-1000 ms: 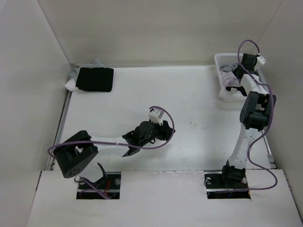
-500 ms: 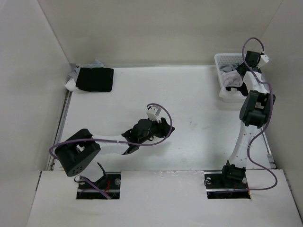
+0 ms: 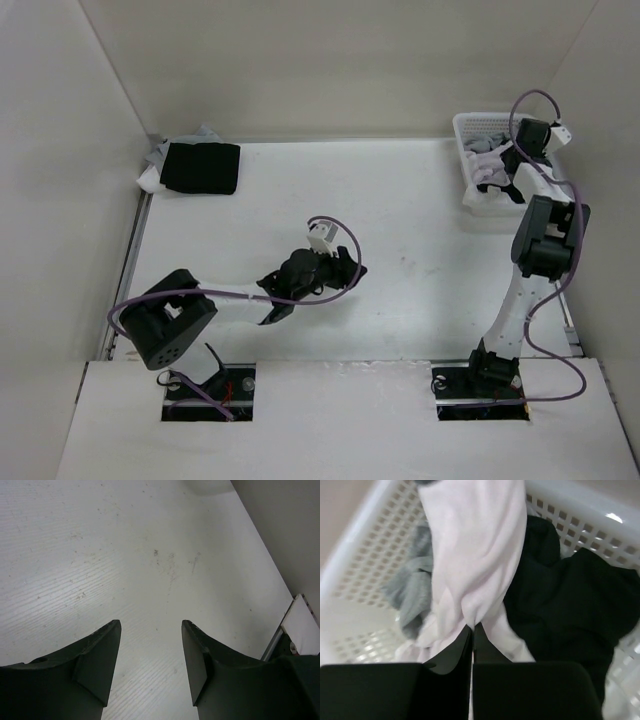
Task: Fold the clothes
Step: Grab the tank top from the pile, then move the tank top to the center of the board
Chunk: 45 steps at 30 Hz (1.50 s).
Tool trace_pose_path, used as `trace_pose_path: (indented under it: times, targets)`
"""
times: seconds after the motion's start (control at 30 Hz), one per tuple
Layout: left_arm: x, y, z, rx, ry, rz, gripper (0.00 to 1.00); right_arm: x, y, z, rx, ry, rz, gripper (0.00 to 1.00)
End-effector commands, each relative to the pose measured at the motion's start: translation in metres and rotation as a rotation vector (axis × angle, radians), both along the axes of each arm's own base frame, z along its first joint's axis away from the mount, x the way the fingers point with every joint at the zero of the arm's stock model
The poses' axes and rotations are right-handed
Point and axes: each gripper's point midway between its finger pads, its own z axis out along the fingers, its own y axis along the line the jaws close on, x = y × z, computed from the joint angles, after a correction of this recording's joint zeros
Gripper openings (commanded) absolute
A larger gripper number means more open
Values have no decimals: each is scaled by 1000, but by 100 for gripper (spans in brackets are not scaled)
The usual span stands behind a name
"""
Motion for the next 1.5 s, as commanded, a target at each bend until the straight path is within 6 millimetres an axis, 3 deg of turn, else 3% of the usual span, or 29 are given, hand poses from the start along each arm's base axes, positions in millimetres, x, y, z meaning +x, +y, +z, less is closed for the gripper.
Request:
trace_pose_path:
  times: [0.0,0.03,0.1,0.17,0.2,0.23,0.33,0.37,0.4,0.43,0.53,0.6,0.67,0.7,0.83,0.9,0.97,1.0,1.03,1.1,1.17,1.2,1.23,1.3,1.37,1.47]
  targets:
    - [7,5,22,-74,-37,22,49,-16,42,193,-102,-457,62,0]
    - [8,6,23,-75,-38,24,49,-20,48,201,-106,-477,70,0]
    - [11,13,32,-92,-51,47,49,-53,87,253,-122,-592,137,0]
    - [14,21,41,-107,-58,71,49,-81,117,285,-122,-668,186,0]
    - [16,28,46,-113,-63,91,49,-91,127,294,-120,-690,207,0]
    - [21,38,54,-123,-70,127,49,-112,152,312,-110,-733,262,0]
    - [29,64,71,-137,-85,215,49,-156,200,343,-83,-816,389,0]
    - [33,78,79,-139,-87,260,49,-179,221,358,-68,-859,447,0]
    - [36,91,85,-144,-90,297,49,-217,249,382,-46,-926,535,1]
    - [37,99,89,-148,-94,316,49,-231,259,391,-33,-949,567,1]
    - [39,131,105,-170,-109,396,49,-298,304,424,52,-1042,755,2]
    - [39,154,116,-188,-120,458,49,-334,338,427,142,-1059,920,3]
    - [38,168,125,-201,-135,495,49,-352,362,417,229,-1032,1019,3]
    - [35,177,131,-210,-145,516,49,-368,386,405,306,-1003,1119,3]
    - [32,204,143,-226,-170,610,49,-409,428,408,407,-1018,1291,3]
    - [32,208,146,-228,-176,630,49,-416,441,405,423,-1007,1323,3]
    - [33,212,144,-228,-174,646,49,-414,460,385,426,-960,1357,4]
    - [34,214,142,-230,-168,657,49,-406,466,373,425,-935,1350,4]
    - [34,215,139,-230,-162,663,49,-388,474,349,412,-882,1338,6]
    - [34,219,132,-229,-152,686,49,-343,485,301,395,-777,1318,7]
    - [35,223,120,-214,-134,708,49,-278,502,234,427,-596,1325,8]
    - [35,223,114,-201,-123,711,49,-262,508,218,432,-553,1332,8]
    - [36,223,108,-190,-111,713,49,-230,515,189,431,-484,1335,9]
    - [39,224,95,-158,-85,724,49,-182,525,150,392,-402,1337,13]
    - [43,223,85,-135,-59,731,49,-132,514,117,342,-323,1248,34]
    - [46,223,73,-116,-30,740,49,-111,492,94,282,-262,1133,54]
